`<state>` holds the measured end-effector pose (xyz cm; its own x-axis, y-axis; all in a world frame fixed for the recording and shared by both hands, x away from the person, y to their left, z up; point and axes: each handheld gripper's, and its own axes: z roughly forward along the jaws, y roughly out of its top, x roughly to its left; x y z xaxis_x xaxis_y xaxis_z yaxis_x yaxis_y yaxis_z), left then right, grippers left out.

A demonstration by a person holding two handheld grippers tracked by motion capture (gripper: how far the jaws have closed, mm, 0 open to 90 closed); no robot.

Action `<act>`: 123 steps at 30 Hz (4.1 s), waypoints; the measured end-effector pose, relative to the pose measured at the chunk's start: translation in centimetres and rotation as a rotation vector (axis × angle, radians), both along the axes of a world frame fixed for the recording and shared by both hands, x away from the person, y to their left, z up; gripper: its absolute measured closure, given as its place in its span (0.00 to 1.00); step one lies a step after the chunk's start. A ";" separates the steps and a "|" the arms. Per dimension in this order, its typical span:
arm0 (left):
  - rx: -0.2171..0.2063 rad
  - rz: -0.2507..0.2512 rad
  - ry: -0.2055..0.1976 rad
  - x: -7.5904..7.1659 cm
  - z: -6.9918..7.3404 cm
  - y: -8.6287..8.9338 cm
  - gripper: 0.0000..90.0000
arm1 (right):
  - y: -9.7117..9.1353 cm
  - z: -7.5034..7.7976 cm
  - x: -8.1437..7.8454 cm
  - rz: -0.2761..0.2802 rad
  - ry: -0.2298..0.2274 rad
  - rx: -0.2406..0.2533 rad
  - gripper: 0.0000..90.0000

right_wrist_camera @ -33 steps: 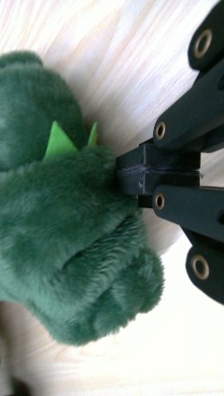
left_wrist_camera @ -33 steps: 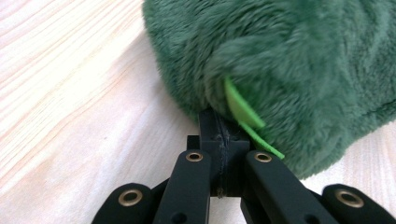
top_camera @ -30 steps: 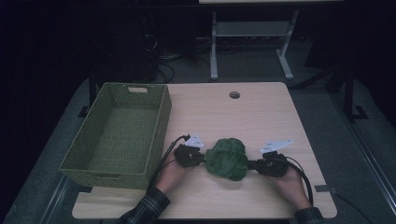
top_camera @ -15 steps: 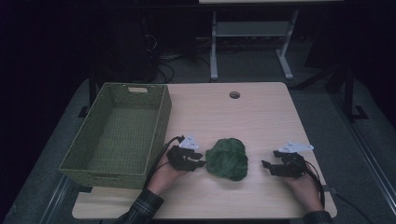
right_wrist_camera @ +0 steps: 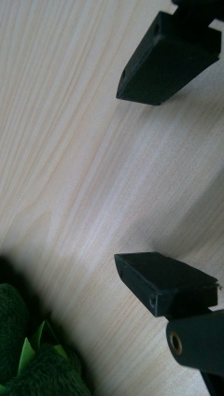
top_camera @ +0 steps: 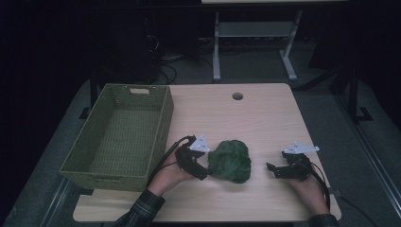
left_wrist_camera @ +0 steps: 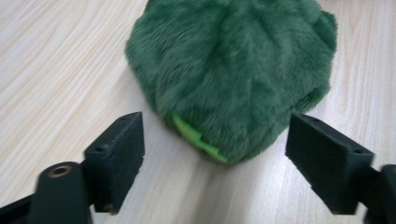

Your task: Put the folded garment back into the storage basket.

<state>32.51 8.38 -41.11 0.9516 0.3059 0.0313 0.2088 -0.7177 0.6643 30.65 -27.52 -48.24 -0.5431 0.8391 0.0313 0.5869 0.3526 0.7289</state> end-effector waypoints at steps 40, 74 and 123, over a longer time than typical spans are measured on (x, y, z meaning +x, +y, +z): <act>0.197 -0.144 0.098 3.3 -3.9 -5.2 0.38 | 0.0 0.0 0.0 -0.003 -0.003 -0.001 0.20; 0.168 -0.084 0.168 3.3 -0.5 -4.1 0.78 | 0.0 0.0 0.0 -0.005 -0.004 0.000 0.20; 0.086 0.177 0.066 3.7 13.4 8.9 0.77 | 0.2 -0.1 0.3 -0.028 0.027 -0.023 0.02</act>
